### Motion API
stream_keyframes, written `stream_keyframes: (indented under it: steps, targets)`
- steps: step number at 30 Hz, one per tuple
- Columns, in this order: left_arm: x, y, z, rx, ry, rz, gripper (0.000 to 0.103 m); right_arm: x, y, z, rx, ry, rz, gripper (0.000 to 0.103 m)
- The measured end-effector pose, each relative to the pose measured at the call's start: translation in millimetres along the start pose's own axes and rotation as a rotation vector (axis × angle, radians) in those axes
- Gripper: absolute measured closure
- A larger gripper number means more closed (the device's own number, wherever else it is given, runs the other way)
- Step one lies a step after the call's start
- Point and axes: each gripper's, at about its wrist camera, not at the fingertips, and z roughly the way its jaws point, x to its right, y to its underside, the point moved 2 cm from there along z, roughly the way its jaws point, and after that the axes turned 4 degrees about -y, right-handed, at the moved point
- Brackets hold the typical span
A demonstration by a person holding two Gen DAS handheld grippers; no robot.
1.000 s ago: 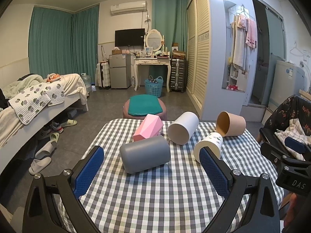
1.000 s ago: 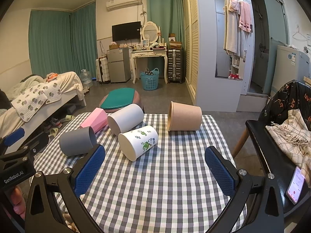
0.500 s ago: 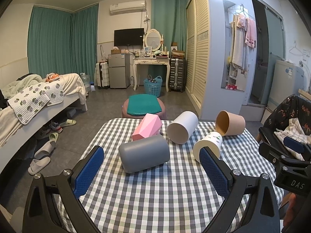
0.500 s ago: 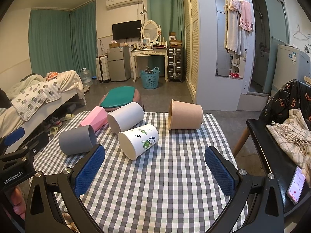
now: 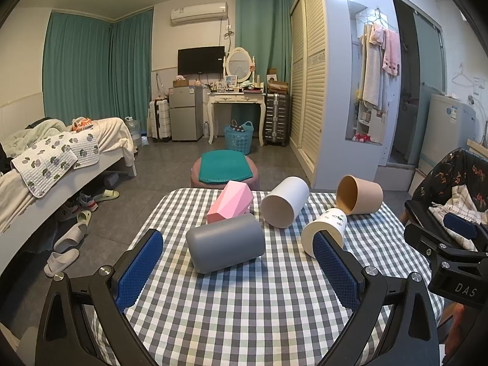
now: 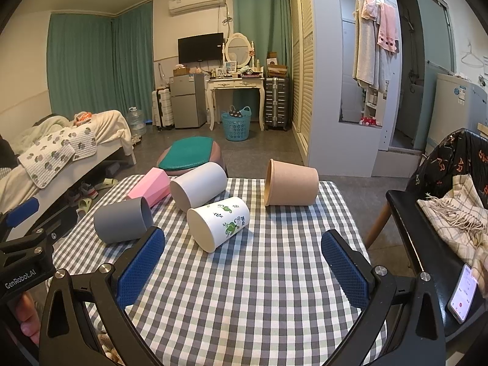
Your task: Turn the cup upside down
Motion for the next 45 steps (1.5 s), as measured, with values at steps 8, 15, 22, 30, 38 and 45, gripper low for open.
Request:
stream_keyframes:
  steps: [8,15,22,30,38,45]
  targets:
    - [1,1,1,0.001,0.000,0.001,0.001,-2,0,-2,0.003,0.000,-0.002,0.000]
    - [2,1,0,0.001,0.001,0.001,0.001,-2,0,-3,0.002,-0.001,-0.004,0.000]
    - [2,1,1,0.001,0.001,0.002,0.001,-3,0,-3,0.002,0.001,-0.003,0.000]
    - [11,-1,0,0.001,0.000,0.034,0.001,-2,-3,-4,0.006,0.004,-0.015,0.000]
    - [25,-24,23,-0.025,0.045,0.061,0.001,6,-20,5,0.014,-0.001,-0.032,0.000]
    - [45,-59,76,-0.070,0.099,0.104,0.001,26,-35,25,0.028,0.002,-0.015,0.000]
